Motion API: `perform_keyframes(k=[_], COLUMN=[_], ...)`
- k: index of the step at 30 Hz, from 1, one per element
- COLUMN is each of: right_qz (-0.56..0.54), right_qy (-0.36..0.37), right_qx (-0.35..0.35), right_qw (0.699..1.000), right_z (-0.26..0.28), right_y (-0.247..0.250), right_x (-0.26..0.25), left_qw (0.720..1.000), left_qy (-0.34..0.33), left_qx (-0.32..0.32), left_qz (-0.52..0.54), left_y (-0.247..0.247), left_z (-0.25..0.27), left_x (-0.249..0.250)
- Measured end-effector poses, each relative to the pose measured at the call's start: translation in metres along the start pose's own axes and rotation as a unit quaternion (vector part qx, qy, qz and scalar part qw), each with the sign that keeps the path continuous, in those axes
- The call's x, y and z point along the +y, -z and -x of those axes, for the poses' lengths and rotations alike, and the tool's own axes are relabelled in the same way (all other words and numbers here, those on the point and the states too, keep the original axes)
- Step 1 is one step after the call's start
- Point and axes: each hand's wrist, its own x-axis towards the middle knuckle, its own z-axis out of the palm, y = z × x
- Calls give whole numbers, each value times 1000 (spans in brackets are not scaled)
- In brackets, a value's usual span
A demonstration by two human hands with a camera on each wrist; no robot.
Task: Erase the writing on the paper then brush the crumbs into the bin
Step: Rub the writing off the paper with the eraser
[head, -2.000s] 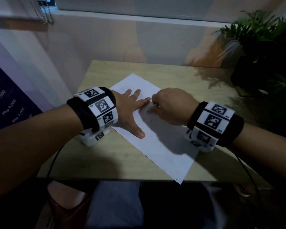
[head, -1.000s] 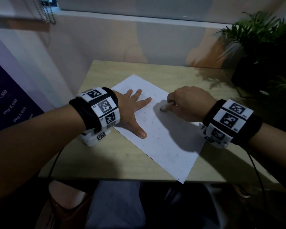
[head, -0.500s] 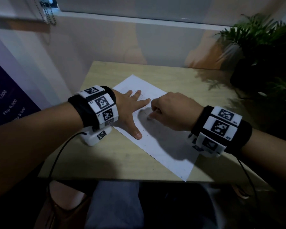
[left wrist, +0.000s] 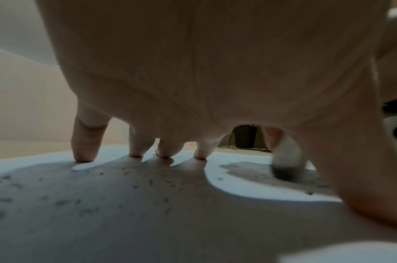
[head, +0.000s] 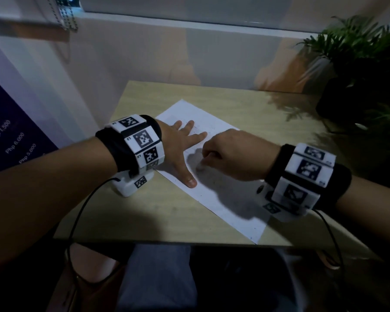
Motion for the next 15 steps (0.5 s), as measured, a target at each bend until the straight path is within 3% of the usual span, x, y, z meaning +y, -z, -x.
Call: perform_keyframes(k=[2,5,8,11,13,15], right_qz=[-1,92,148,97,49,82], right_qy=[-34,-69,-1,47,9,-38], right_qx=[-4,45,78,37,6,21], right_qw=[999,992,986,993,999,996], right_z=[-7,-13,-3,6,0,-8], right_y=[6,3,-10,-11,-2,4], right_x=[14,18,-4,-12,0,14], left_qw=[1000,1000,1000,1000,1000,1000], left_qy=[1,2,3,8,2,1], left_qx=[-1,-1,6,10,7,3], left_qz=[-11,-14,-9,-14,-14,-15], left_y=[0,-1,1,0,-1,-1], left_z=[-1,-1,1,1,0,-1], left_x=[-1,-1,3,5,2,-1])
